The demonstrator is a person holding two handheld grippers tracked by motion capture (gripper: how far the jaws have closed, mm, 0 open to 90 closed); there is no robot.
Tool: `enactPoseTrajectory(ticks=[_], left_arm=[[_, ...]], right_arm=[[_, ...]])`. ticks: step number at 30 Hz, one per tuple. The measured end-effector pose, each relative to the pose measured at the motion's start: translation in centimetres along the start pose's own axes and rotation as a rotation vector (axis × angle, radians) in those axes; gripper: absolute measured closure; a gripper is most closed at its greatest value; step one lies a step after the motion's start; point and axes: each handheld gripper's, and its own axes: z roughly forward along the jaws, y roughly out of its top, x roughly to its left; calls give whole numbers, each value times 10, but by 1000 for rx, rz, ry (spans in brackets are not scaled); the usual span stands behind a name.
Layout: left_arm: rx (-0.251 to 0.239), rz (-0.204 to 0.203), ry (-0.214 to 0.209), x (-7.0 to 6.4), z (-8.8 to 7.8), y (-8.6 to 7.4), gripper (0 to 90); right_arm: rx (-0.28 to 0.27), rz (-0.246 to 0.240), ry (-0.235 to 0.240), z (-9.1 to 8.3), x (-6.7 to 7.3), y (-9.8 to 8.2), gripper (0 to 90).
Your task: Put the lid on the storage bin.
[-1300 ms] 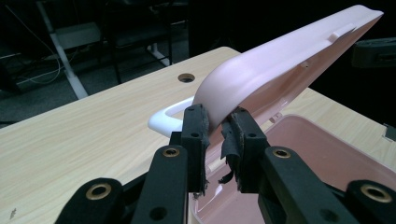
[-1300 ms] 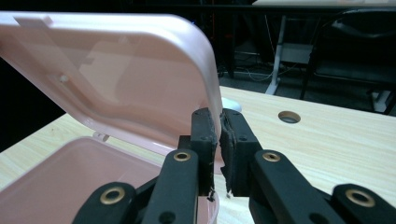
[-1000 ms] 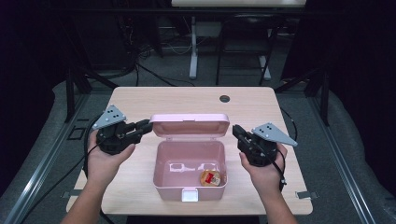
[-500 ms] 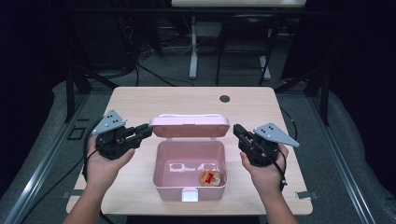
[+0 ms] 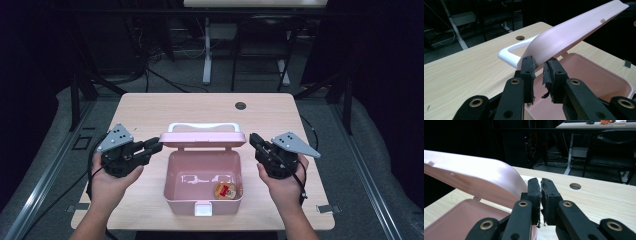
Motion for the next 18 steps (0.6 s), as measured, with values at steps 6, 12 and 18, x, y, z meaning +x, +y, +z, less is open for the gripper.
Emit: enactPoseTrajectory(ticks=[6, 12, 18], left_arm=[[-1, 0, -6, -2, -3, -5, 778], [-4, 6, -4, -5, -5, -9, 781], [1, -1, -13, -6, -7, -13, 783]], right_arm=[[-3, -2, 1, 0, 0, 0, 855], [-3, -1, 3, 0, 0, 0, 854], [-1, -2, 7, 1, 1, -1, 850]])
